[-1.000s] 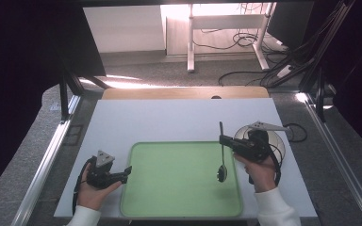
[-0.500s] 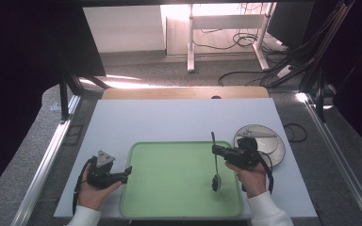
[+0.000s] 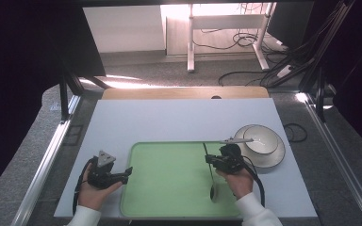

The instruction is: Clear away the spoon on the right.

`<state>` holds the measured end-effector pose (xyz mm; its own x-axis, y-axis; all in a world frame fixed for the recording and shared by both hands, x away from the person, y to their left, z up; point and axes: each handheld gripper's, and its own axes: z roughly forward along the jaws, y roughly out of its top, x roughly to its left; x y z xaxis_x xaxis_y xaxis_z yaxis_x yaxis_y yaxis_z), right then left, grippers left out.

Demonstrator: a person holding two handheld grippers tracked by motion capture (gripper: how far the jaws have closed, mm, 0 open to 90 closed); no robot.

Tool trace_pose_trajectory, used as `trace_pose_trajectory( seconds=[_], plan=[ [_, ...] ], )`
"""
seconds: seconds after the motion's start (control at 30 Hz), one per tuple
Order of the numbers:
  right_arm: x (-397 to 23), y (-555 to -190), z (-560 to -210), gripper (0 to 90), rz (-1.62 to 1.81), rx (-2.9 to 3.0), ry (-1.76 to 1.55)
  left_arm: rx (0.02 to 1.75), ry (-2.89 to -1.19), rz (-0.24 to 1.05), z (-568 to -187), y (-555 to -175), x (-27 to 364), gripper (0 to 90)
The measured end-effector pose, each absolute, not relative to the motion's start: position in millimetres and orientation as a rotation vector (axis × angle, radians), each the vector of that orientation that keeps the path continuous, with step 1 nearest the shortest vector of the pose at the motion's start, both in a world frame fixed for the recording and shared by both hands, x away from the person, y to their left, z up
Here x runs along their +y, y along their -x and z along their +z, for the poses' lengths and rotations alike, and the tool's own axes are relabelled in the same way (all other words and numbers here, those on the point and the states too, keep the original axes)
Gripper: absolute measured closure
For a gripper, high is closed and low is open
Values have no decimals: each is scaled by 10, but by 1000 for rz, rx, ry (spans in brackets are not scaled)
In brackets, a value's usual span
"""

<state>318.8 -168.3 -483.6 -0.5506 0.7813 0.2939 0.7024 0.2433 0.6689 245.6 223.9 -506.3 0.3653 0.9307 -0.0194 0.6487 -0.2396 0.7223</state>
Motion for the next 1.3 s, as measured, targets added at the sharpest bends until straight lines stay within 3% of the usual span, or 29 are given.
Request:
trace_pose_trajectory(
  seconds=[0.83,1.07,1.3],
  plan=[
    [-1587,-3238,-5042,794,1023,2428,-1463,1370,-1993,547,-5084,-2464,2234,207],
    [-1565,-3216,-5001,570,986,2397,-1410,1371,-1996,547,-5089,-2466,2233,206],
    [-1603,-3216,-4945,487,1031,2382,-1361,1373,-1992,549,-5084,-2467,2240,206]
  ],
)
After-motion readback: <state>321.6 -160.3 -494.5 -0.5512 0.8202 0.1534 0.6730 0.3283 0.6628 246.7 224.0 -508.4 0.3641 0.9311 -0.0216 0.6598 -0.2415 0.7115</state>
